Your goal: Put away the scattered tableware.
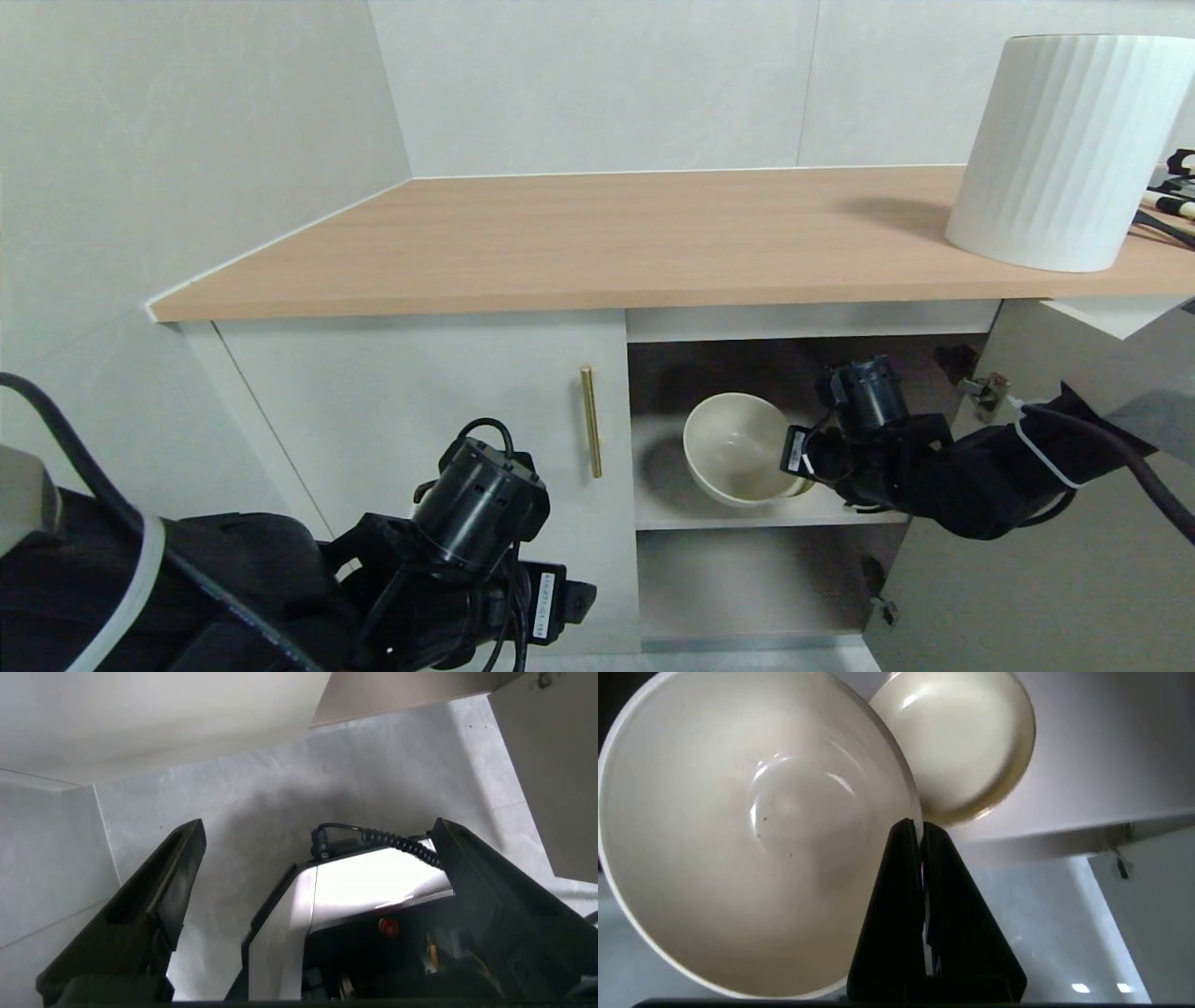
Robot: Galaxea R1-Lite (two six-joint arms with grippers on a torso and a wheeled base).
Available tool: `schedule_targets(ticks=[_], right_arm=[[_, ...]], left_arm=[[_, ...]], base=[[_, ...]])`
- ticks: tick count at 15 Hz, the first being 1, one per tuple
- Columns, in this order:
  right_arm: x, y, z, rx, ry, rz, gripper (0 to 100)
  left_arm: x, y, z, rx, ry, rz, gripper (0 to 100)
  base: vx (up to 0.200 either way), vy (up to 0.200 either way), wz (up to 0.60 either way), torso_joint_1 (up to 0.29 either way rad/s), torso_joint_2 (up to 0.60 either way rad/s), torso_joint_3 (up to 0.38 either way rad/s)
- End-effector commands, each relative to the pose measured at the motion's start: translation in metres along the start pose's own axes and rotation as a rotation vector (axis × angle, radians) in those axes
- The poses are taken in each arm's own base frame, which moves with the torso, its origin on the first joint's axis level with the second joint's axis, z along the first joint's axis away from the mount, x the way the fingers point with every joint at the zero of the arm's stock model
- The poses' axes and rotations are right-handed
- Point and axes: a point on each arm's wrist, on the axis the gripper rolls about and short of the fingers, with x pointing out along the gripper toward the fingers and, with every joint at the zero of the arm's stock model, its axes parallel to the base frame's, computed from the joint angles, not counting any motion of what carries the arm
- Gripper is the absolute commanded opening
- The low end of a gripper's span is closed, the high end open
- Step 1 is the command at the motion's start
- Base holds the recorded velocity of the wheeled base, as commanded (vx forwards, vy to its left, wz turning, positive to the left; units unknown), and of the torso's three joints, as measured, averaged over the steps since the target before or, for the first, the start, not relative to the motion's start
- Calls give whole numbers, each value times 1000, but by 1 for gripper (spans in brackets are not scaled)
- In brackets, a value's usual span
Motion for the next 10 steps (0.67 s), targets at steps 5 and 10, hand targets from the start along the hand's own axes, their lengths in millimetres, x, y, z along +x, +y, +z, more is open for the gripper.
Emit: schedule_targets(ticks=[5,10], right_arm=[[35,-19,1,34,-38,-92,0],[53,-28,5,81,-52,-129,0]], left_arm=[[0,0,0,-1,-1,0,100],[0,0,0,-1,-1,0,100]], base=[[0,0,0,0,0,0],[0,0,0,0,0,0]])
